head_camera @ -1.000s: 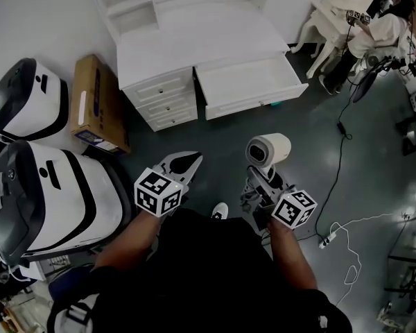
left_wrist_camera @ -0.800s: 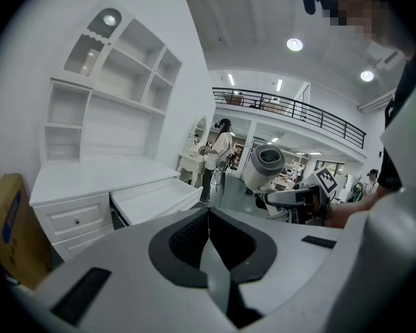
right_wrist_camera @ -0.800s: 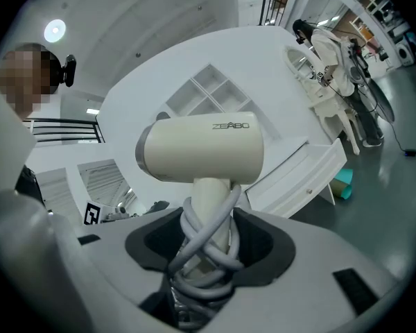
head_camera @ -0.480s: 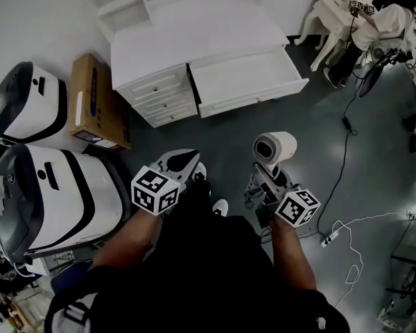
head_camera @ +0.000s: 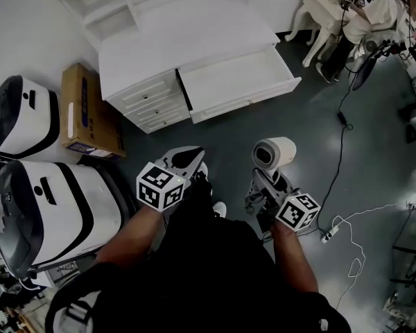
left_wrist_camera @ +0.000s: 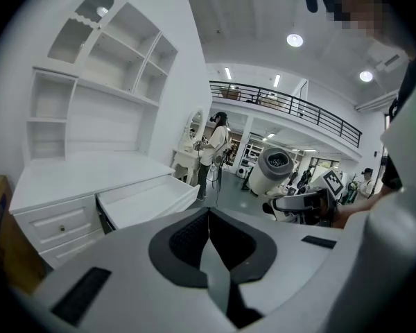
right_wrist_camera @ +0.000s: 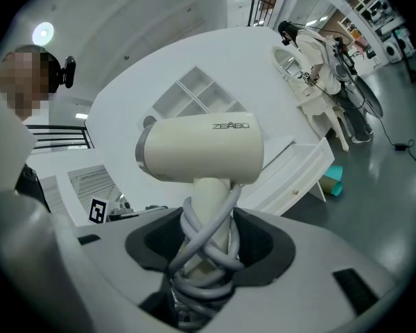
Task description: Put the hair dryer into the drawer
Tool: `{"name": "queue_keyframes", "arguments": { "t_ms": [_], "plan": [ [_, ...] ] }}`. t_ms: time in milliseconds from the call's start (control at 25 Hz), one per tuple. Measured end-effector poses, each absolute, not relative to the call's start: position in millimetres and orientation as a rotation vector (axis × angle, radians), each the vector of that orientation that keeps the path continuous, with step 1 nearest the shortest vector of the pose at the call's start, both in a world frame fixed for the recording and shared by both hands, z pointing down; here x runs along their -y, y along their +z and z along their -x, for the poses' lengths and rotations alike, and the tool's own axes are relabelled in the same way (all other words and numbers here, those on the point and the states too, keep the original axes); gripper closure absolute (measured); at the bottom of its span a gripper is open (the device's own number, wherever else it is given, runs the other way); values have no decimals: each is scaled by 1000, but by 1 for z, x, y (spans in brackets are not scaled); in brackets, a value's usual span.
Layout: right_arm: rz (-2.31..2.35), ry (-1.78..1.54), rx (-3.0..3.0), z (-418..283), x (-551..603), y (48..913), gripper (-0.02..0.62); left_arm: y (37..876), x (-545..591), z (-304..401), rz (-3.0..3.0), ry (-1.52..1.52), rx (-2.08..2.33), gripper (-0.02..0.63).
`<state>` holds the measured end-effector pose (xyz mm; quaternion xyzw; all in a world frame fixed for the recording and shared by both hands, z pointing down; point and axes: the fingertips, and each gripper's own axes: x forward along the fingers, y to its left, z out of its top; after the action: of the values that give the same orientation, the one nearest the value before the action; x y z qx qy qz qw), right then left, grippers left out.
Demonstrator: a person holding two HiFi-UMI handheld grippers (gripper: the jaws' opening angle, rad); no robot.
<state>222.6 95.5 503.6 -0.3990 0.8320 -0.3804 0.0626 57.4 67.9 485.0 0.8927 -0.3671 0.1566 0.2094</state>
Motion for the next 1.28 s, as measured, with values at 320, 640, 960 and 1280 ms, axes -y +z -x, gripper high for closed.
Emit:
{"name": "queue_keyframes", "arguments": {
  "t_ms": [320,640,960,1280],
  "plan": [
    [1199,-1167,-2537,-207,-46,506,370,495,-26,-46,-2458,436,1016,595],
    [1170,-1211,-2566,-177,17,508,370,499,34,-17,-2418,415,1048,595],
    [1137,-1179,-2607,-138,93,492,370,490,105,19,-2417,375,1071,595],
    [1148,-1159,-2643,-102,159,489,370,489,168,52,-2418,344,1070,595]
  ]
}}
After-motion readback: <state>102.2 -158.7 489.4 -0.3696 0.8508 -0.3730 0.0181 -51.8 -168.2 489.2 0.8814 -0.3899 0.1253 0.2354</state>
